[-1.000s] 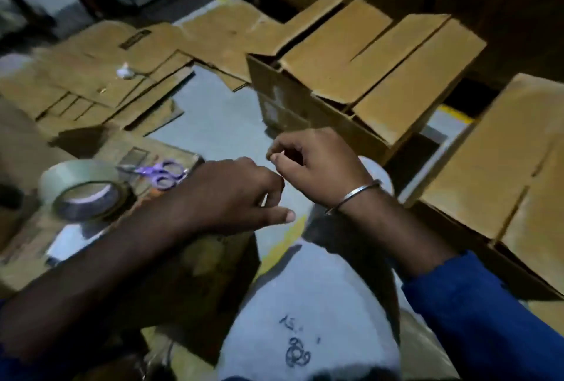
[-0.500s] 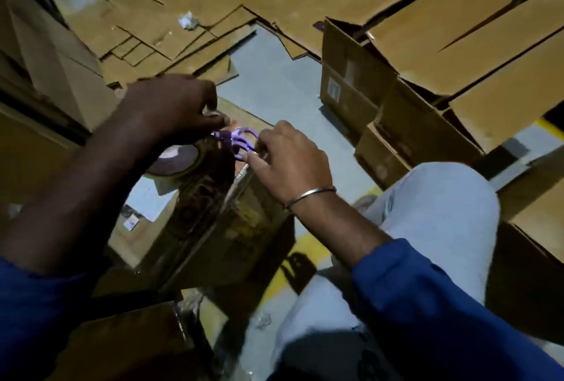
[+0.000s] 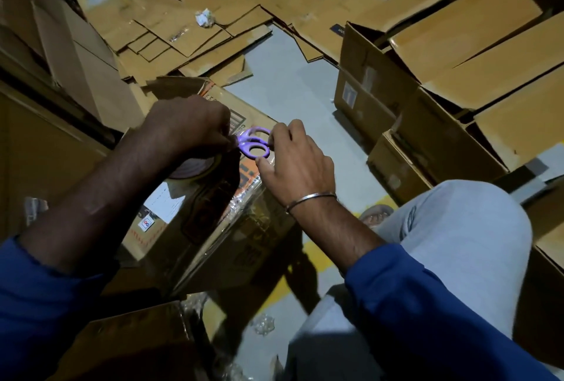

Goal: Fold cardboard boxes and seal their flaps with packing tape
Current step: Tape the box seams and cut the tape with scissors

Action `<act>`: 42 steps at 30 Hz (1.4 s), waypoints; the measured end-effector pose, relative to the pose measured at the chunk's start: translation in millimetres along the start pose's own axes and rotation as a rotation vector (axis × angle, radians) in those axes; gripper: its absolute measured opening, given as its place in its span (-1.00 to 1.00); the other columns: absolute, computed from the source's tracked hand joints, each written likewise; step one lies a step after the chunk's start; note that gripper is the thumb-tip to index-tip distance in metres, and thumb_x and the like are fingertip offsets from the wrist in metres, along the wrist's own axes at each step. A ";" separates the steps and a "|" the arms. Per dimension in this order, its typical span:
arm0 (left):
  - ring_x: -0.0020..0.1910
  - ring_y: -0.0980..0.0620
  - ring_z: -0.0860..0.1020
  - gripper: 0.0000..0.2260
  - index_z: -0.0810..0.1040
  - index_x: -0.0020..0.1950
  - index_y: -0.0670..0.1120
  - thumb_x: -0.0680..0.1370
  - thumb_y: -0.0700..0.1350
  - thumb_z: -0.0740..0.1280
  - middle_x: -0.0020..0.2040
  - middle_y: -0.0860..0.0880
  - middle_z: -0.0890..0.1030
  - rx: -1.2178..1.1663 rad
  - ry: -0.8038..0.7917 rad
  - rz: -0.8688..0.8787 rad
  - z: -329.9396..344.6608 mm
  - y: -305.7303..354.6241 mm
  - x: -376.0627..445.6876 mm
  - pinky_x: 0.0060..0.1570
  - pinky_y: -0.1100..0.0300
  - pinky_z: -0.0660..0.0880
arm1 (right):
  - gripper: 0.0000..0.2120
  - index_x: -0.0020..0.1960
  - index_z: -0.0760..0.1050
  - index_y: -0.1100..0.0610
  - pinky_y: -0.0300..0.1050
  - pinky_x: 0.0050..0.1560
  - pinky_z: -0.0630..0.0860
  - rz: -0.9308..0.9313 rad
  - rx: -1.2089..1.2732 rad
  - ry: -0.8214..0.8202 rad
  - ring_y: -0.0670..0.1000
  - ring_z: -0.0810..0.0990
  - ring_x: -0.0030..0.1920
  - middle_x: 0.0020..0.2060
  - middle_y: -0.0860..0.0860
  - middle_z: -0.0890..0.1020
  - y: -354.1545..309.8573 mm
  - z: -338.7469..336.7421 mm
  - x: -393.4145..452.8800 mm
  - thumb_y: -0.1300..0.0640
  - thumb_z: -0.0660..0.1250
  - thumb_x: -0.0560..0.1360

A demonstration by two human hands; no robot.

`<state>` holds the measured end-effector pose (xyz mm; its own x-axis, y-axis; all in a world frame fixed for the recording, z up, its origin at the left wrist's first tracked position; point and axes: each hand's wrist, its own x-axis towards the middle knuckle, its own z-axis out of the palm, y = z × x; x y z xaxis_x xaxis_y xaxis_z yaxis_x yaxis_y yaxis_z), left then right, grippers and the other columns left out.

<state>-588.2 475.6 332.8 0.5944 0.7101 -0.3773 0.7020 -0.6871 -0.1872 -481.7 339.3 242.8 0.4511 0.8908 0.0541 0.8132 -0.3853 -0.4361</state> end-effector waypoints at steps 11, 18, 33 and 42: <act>0.09 -0.10 0.62 -0.61 0.57 0.24 0.06 0.50 0.16 0.52 0.14 -0.04 0.66 -0.142 0.046 -0.027 3.2 -4.0 -0.2 0.00 -0.04 0.57 | -0.68 0.28 0.44 -0.02 -0.04 -0.18 0.34 -0.012 -0.021 -0.037 0.16 0.53 -0.02 0.17 0.05 0.40 -3.8 -2.2 10.1 -0.19 0.20 0.65; 0.10 -0.08 0.62 -0.65 0.57 0.22 0.06 0.51 0.11 0.52 0.14 -0.04 0.66 -0.196 0.054 -0.041 5.0 -2.9 0.7 0.01 -0.06 0.58 | -0.70 0.25 0.48 -0.04 -0.03 -0.15 0.41 0.007 -0.083 -0.086 0.15 0.42 -0.21 0.19 0.07 0.43 -7.1 -10.8 28.6 -0.13 0.30 0.58; -0.07 0.14 0.62 -0.86 0.60 -0.06 0.12 0.51 -0.08 0.52 -0.10 0.16 0.65 -0.689 0.304 0.014 -6.0 34.3 -7.9 -0.09 0.08 0.56 | -0.71 0.26 0.59 0.03 -0.07 -0.20 0.34 -0.142 -0.225 0.116 0.18 0.60 -0.01 0.12 0.08 0.52 32.9 -54.9 24.2 -0.04 0.37 0.58; -0.06 0.20 0.64 -0.89 0.61 -0.13 0.16 0.41 -0.04 0.46 -0.14 0.22 0.67 -1.044 0.480 0.348 -37.3 184.9 12.4 -0.05 0.01 0.63 | -0.72 0.00 0.60 0.11 0.03 -0.23 0.42 0.257 -0.233 0.111 0.32 0.60 -0.09 -0.07 0.23 0.58 190.0 -149.2 -19.5 -0.11 0.42 0.51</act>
<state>-436.4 363.1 327.3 0.7451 0.6484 0.1564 0.3218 -0.5549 0.7672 -281.2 212.8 292.9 0.6783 0.7312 0.0726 0.7245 -0.6489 -0.2325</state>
